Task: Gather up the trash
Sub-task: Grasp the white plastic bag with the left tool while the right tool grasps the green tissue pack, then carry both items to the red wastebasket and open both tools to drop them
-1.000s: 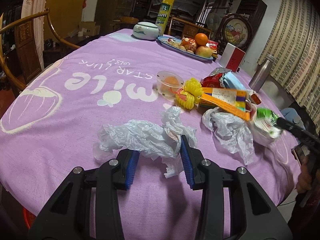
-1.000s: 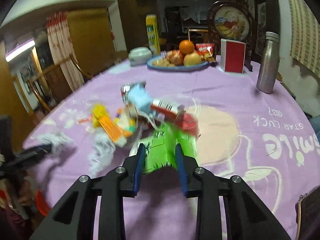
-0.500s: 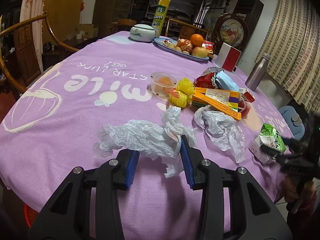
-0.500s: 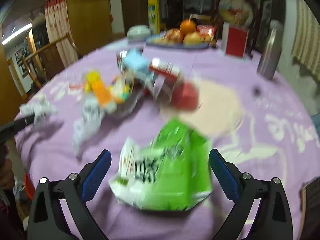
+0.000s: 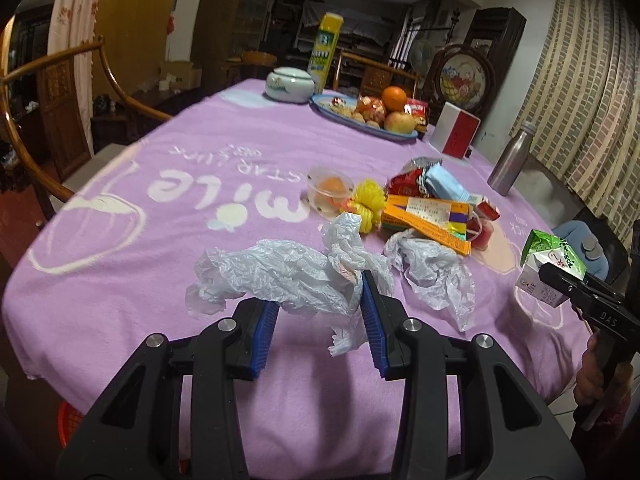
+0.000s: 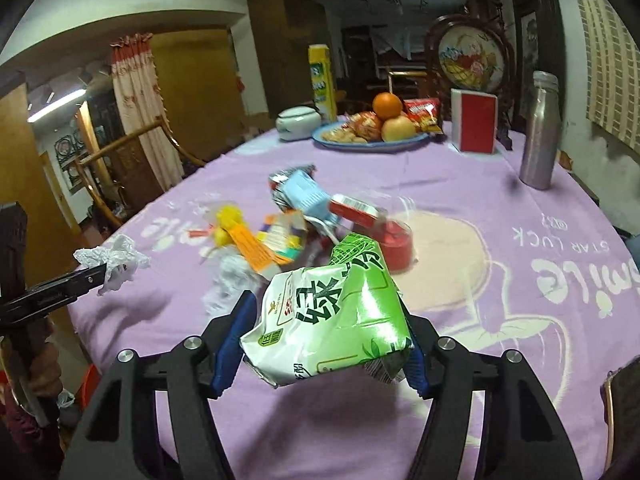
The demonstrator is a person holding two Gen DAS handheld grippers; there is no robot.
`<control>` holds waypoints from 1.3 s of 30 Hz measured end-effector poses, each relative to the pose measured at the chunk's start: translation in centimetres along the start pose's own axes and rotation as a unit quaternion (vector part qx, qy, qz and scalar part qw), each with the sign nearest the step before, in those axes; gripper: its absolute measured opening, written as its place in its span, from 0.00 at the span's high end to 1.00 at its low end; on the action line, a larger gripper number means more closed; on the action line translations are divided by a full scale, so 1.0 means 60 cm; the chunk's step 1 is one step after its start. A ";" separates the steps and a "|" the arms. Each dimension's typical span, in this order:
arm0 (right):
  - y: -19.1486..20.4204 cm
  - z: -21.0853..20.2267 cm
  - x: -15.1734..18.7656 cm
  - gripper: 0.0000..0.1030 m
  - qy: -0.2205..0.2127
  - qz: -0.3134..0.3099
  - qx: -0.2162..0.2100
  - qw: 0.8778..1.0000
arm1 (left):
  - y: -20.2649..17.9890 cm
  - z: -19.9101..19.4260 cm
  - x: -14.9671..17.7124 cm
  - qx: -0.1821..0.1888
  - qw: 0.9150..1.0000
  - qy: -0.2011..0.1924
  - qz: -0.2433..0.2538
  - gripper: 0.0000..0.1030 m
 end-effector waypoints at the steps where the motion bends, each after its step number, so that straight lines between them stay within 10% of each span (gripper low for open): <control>1: 0.007 -0.004 -0.002 0.37 -0.003 -0.003 -0.005 1.000 | 0.004 -0.007 0.000 -0.003 1.000 -0.003 0.000 0.61; 17: 0.287 -0.024 -0.018 0.36 0.004 -0.124 -0.132 0.984 | 0.223 -0.159 0.125 -0.118 0.991 0.019 -0.053 0.60; 24: 0.430 -0.003 -0.006 0.36 0.037 -0.179 -0.174 0.968 | 0.337 -0.134 0.226 -0.183 0.975 0.090 -0.091 0.11; 39: 0.648 0.035 0.093 0.35 0.127 -0.295 -0.228 0.919 | 0.469 -0.194 0.256 -0.275 0.948 0.043 -0.156 0.07</control>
Point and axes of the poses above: each gripper's, at about its wrist camera, not at the fingertips, and z roughly the way its jaws point, y to its left, x to its underside, the point moved 7 cm from there along z, roughly the way its jaws point, and after that the axes turned 7 degrees about y, right-handed, at the moved point
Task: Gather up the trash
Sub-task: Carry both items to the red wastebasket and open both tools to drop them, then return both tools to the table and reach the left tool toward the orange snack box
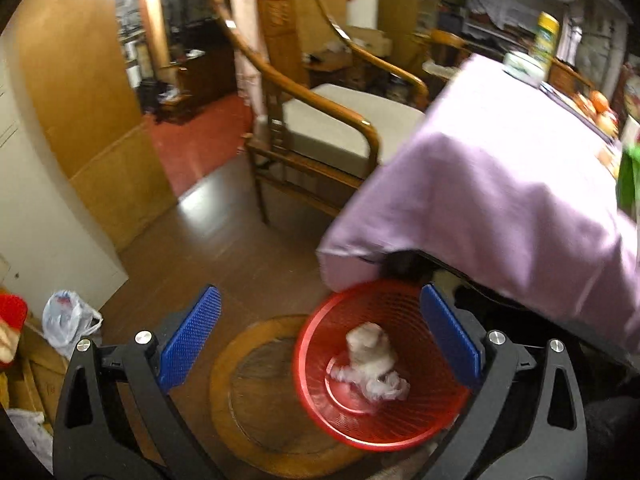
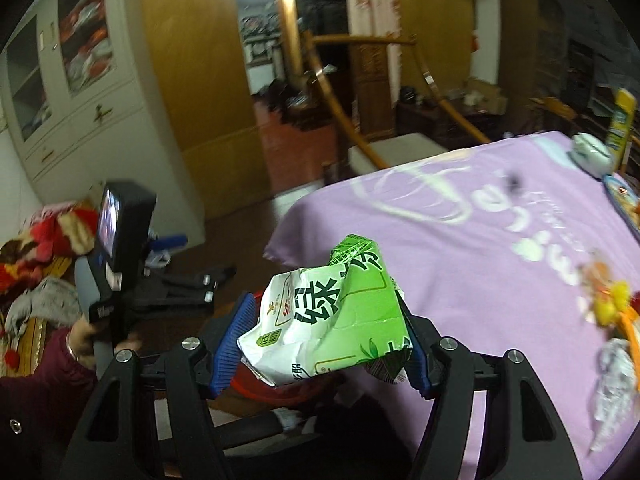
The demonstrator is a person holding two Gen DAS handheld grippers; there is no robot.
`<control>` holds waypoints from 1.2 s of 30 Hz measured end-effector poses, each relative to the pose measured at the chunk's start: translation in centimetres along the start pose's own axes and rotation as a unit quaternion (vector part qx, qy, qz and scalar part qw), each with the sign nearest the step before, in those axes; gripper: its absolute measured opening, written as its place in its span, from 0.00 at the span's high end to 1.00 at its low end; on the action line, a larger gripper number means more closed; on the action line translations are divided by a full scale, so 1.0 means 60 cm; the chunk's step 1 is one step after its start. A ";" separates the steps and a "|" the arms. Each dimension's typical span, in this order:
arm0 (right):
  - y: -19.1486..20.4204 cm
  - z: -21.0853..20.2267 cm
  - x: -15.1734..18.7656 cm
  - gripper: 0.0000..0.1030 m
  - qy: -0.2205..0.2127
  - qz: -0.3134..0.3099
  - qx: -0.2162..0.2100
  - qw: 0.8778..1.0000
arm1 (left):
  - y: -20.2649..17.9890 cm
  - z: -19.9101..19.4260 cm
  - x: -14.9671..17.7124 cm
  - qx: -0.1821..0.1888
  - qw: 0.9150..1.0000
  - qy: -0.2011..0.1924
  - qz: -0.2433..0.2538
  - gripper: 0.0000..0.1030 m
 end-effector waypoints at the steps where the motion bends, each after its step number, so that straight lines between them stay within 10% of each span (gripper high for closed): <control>1: 0.011 0.009 -0.001 0.35 0.006 -0.005 -0.005 1.000 | 0.017 -0.001 0.001 -0.004 1.000 -0.003 -0.008 0.07; 18: 0.011 0.058 -0.024 0.22 0.020 0.006 -0.031 0.999 | 0.046 -0.001 0.002 -0.008 0.999 -0.007 -0.036 0.07; 36: -0.201 -0.151 0.072 0.13 -0.110 0.129 0.080 0.982 | -0.143 -0.067 -0.033 0.061 0.996 -0.034 0.048 0.07</control>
Point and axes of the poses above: each gripper's, at about its wrist camera, not at the fingertips, and z roughly the way its jaws point, y to its left, x to its underside, the point moved 7 cm from there along z, roughly the way its jaws point, and after that the axes turned 7 degrees about y, right-handed, at the moved point
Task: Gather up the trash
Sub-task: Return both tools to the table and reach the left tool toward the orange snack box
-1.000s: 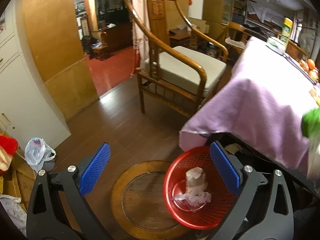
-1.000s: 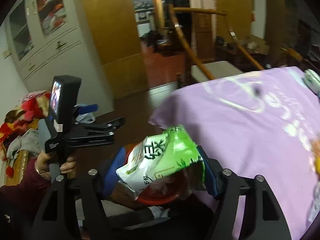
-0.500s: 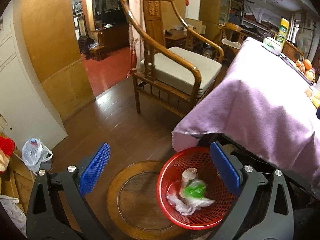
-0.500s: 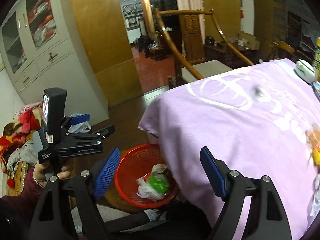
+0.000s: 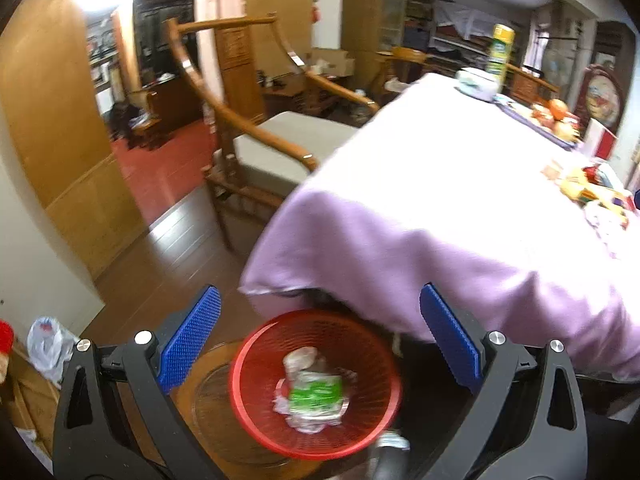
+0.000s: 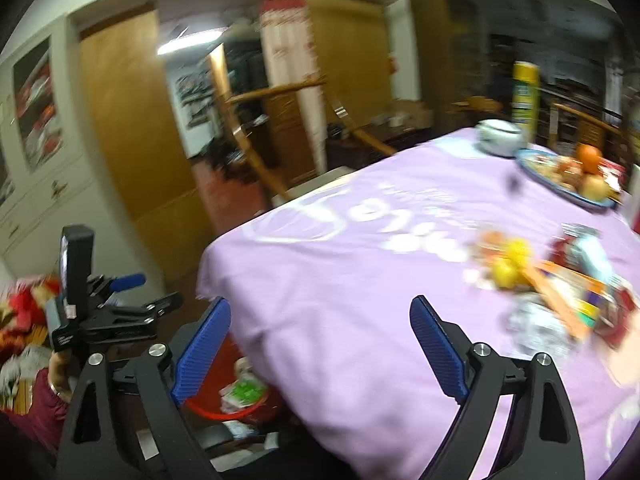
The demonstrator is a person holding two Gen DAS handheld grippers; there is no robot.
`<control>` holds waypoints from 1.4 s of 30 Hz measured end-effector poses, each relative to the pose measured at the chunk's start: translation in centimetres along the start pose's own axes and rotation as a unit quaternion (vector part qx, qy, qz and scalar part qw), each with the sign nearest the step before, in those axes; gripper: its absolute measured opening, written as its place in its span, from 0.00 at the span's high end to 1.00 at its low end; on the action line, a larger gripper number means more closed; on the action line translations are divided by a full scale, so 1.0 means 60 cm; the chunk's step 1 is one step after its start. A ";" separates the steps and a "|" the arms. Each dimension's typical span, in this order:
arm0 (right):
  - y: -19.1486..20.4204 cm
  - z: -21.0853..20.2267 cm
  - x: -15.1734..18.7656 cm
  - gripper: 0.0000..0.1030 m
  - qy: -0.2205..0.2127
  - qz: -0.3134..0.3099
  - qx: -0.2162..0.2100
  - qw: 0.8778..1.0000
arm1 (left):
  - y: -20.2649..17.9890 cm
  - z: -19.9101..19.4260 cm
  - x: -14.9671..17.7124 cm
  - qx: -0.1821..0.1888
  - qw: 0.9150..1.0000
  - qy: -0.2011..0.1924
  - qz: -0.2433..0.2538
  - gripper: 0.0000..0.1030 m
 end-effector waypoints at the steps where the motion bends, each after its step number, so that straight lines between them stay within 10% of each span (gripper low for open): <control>1: -0.021 -0.013 0.003 0.12 -0.008 0.010 0.008 1.000 | -0.017 -0.003 -0.004 0.006 1.000 0.000 0.007 0.07; 19: -0.387 -0.142 0.125 0.07 -0.073 0.189 0.139 0.969 | -0.400 0.030 -0.077 0.099 0.982 0.015 0.162 0.07; 33: -0.499 -0.126 0.136 0.07 -0.077 0.260 0.144 0.952 | -0.667 0.058 -0.122 0.194 0.943 0.016 0.272 0.07; 42: -0.508 -0.123 0.144 0.06 -0.093 0.286 0.089 0.950 | -0.665 0.133 -0.137 0.143 0.954 0.055 0.259 0.07</control>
Point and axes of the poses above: each gripper's, at about its wrist camera, not at the fingertips, and z roughly the way its jaws point, y to its left, x to its underside, the point moved 7 cm from there along z, roughly the way its jaws point, and after that the axes turned 7 degrees about y, right-handed, at the moved point
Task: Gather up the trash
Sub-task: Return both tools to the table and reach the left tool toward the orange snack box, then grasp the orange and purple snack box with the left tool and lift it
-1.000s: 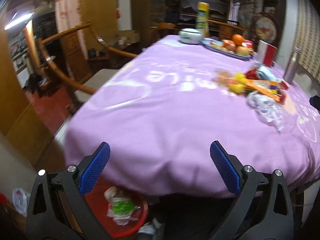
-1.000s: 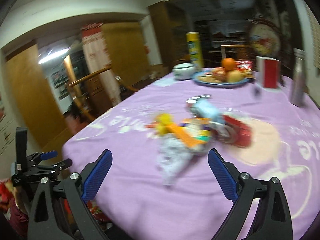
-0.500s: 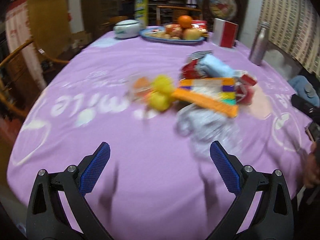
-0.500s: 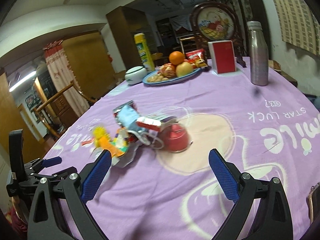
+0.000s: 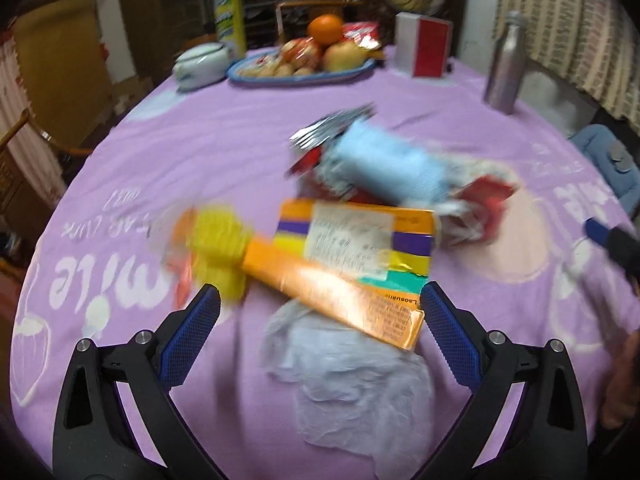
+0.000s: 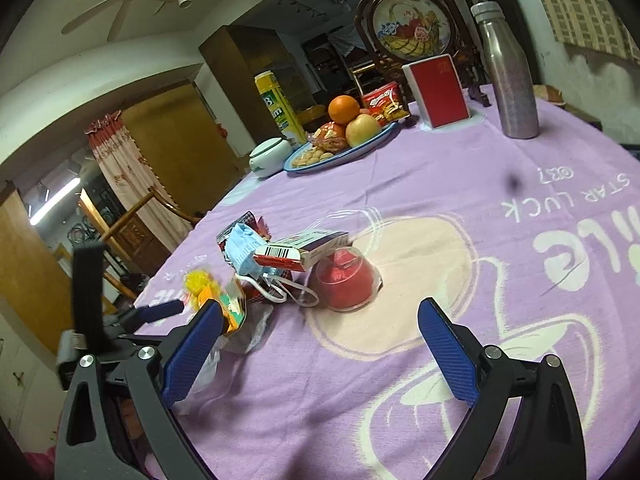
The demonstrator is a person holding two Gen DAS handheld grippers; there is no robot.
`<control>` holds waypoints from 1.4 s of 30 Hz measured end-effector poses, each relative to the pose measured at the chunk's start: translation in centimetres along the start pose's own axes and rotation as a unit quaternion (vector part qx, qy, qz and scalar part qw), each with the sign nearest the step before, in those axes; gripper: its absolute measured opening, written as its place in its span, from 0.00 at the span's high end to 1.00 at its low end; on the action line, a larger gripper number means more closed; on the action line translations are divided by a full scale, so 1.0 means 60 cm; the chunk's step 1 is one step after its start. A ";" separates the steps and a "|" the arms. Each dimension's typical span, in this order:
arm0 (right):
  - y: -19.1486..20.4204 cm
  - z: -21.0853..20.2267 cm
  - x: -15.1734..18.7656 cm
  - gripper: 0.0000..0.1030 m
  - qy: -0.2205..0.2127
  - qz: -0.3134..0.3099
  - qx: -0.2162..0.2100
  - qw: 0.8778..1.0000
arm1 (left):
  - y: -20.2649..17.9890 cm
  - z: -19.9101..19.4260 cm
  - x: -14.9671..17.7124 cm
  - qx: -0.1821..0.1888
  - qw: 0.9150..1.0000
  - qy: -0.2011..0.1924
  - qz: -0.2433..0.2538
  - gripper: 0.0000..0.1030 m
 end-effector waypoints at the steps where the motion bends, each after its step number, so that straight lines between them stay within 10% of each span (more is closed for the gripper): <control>1: 0.001 0.000 0.000 0.06 0.001 0.001 -0.004 1.000 | 0.018 0.002 0.010 -0.014 1.000 0.006 -0.006 0.07; 11: 0.018 -0.005 0.005 0.06 -0.001 -0.018 -0.022 1.000 | 0.217 -0.063 0.137 -0.112 0.985 0.030 -0.129 0.07; 23: 0.014 -0.006 0.008 0.06 0.003 -0.005 -0.030 1.000 | 0.027 -0.061 0.074 -0.044 0.996 -0.033 0.077 0.07; 31: 0.018 -0.004 0.009 0.06 0.012 -0.008 -0.041 0.999 | -0.011 0.002 0.045 -0.016 0.994 0.007 0.104 0.07; 38: 0.016 0.001 0.009 0.06 0.020 -0.001 -0.051 0.998 | -0.054 -0.001 0.069 0.096 0.990 0.050 0.095 0.10; 42: 0.017 0.001 0.010 0.06 0.021 -0.001 -0.051 0.999 | -0.080 -0.005 0.073 0.071 0.988 0.033 0.131 0.09</control>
Point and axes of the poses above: each gripper's, at about its wrist camera, not at the fingertips, and z roughly the way its jaws point, y to its left, x to its underside, the point moved 7 cm from there along z, roughly the way its jaws point, and after that the axes turned 7 degrees about y, right-handed, at the moved point
